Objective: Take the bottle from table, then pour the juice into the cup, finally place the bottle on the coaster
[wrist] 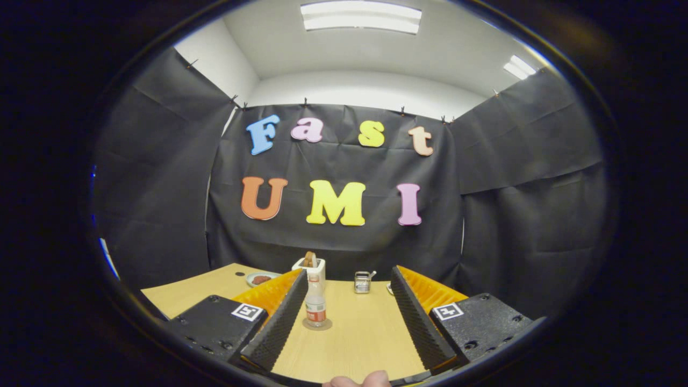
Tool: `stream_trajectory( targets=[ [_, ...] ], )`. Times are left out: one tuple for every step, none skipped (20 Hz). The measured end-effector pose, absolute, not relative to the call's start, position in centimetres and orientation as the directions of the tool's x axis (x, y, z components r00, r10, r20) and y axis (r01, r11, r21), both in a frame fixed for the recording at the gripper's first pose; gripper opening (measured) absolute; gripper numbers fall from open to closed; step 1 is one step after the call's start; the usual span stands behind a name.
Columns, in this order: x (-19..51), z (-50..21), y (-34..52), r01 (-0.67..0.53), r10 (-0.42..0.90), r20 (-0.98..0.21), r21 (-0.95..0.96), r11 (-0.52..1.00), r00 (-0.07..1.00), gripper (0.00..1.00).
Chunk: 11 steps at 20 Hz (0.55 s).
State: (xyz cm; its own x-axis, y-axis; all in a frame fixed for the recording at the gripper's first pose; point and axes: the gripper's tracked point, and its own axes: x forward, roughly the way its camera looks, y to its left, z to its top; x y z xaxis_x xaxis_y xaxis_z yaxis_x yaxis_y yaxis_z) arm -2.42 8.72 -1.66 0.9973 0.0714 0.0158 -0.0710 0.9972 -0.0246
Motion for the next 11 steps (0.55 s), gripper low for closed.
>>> stream_trajectory(
  targets=[
    [-2.4, -1.5, 8.8, -0.071, 0.072, 0.018, -0.024, 0.997, 0.997, 0.99],
    [-2.4, -1.2, 8.8, -0.07, 0.07, 0.021, -0.024, 0.997, 0.997, 0.99],
    [-2.5, -1.0, 8.9, -0.07, 0.071, 0.027, -0.025, 0.997, 0.997, 0.99],
    [-2.5, -0.8, 9.1, -0.072, 0.073, 0.031, -0.026, 0.997, 0.997, 0.99],
    [-2.6, -0.7, 9.3, -0.076, 0.077, 0.032, -0.023, 0.997, 0.997, 0.99],
    [-2.6, -0.6, 9.5, -0.081, 0.082, 0.033, -0.023, 0.996, 0.996, 0.99],
    [-2.6, -0.5, 9.6, -0.081, 0.082, 0.035, -0.024, 0.996, 0.996, 0.99],
    [-2.6, -0.4, 9.6, -0.083, 0.084, 0.038, -0.025, 0.996, 0.996, 0.99],
    [-2.5, -0.3, 9.8, -0.085, 0.086, 0.038, -0.024, 0.996, 0.996, 0.99],
    [-2.4, -0.4, 10.0, -0.092, 0.092, 0.035, -0.022, 0.996, 0.995, 0.99],
    [-2.4, -0.6, 10.1, -0.094, 0.095, 0.028, -0.017, 0.995, 0.995, 0.99]
  ],
)
